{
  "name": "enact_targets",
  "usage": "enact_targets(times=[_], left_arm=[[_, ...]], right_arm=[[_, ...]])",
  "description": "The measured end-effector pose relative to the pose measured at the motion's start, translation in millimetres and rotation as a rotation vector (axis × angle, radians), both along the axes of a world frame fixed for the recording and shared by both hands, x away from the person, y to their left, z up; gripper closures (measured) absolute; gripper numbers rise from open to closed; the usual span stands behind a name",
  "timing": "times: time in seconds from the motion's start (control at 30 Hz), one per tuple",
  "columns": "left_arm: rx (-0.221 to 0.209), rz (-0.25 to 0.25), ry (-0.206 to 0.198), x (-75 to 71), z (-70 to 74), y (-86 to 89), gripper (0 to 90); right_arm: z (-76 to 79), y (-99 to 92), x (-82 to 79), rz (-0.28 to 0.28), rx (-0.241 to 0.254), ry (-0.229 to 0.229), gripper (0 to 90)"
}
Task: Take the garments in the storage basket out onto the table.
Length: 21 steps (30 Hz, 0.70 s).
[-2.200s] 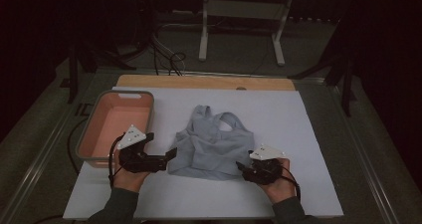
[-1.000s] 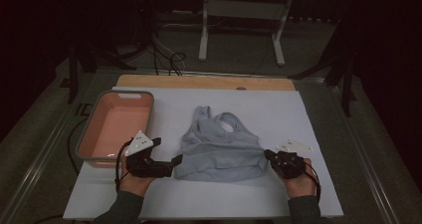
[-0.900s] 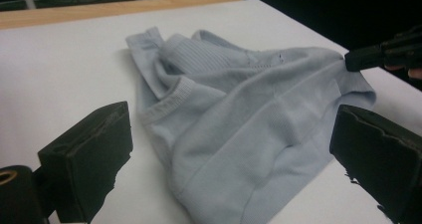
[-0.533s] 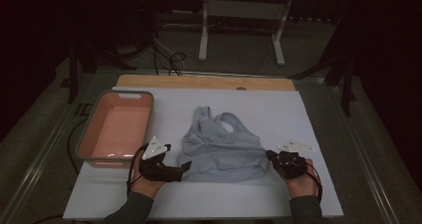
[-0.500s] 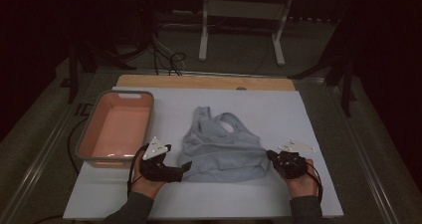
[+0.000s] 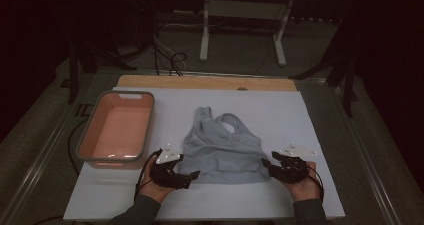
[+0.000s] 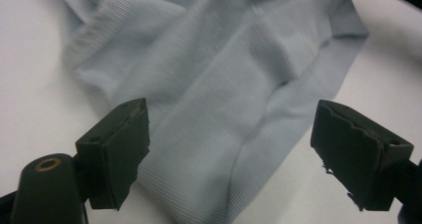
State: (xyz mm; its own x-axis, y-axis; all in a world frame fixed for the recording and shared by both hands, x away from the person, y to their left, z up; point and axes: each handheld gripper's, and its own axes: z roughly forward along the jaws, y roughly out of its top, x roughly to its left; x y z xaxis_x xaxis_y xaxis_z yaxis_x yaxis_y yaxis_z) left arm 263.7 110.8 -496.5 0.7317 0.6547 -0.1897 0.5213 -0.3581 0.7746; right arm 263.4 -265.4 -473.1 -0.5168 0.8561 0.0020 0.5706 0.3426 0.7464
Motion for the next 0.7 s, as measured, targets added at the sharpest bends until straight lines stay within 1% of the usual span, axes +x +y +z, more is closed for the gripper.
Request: enact_targets(times=[0.07, 0.1, 0.13, 0.23, 0.33, 0.37, 0.43, 0.57, 0.6, 0.63, 0.67, 0.7], left_arm=[[0.014, -0.016, 0.007, -1.2, -2.0, -4.2, 17.5], [0.014, -0.016, 0.007, -1.2, -2.0, -4.2, 17.9], [0.033, -0.019, 0.007, -2.1, -3.1, -6.8, 17.9], [0.058, -0.027, 0.013, -1.7, -6.3, -7.5, 24.8], [0.099, -0.030, 0.015, 0.3, -12.4, -8.8, 31.8], [0.109, -0.032, 0.016, 0.8, -14.1, -10.0, 33.3], [0.148, -0.038, 0.009, 1.1, -15.8, -11.9, 36.2], [0.202, -0.023, -0.007, 1.0, -19.1, -14.2, 45.6], [0.222, -0.015, -0.012, 1.1, -20.2, -14.8, 49.3], [0.227, -0.014, -0.015, 1.1, -20.1, -14.9, 53.7], [0.240, -0.012, -0.020, 0.8, -19.6, -15.3, 55.0], [0.256, -0.010, -0.034, 0.3, -19.5, -15.5, 59.4]], right_arm=[[-0.3, -0.7, -1.3, -0.001, 0.002, 0.002, 47.9], [-0.3, -0.7, -1.3, -0.001, 0.002, 0.002, 47.9], [-0.5, -1.3, -1.9, -0.002, 0.002, 0.000, 47.2], [-0.8, -4.2, -3.7, -0.007, 0.012, 0.002, 46.1], [-1.9, -6.1, -4.1, 0.013, 0.040, 0.021, 44.5], [-2.3, -6.1, -4.3, 0.016, 0.041, 0.021, 44.5], [-2.5, -5.4, -5.0, 0.023, 0.039, 0.024, 44.4], [-2.1, -5.0, -5.7, 0.034, 0.043, 0.020, 44.3], [-2.0, -5.0, -6.0, 0.036, 0.044, 0.021, 44.3], [-1.8, -5.0, -6.6, 0.039, 0.046, 0.021, 44.3], [-1.7, -4.9, -7.0, 0.038, 0.048, 0.021, 44.3], [-1.4, -5.0, -7.5, 0.040, 0.050, 0.021, 44.3]])
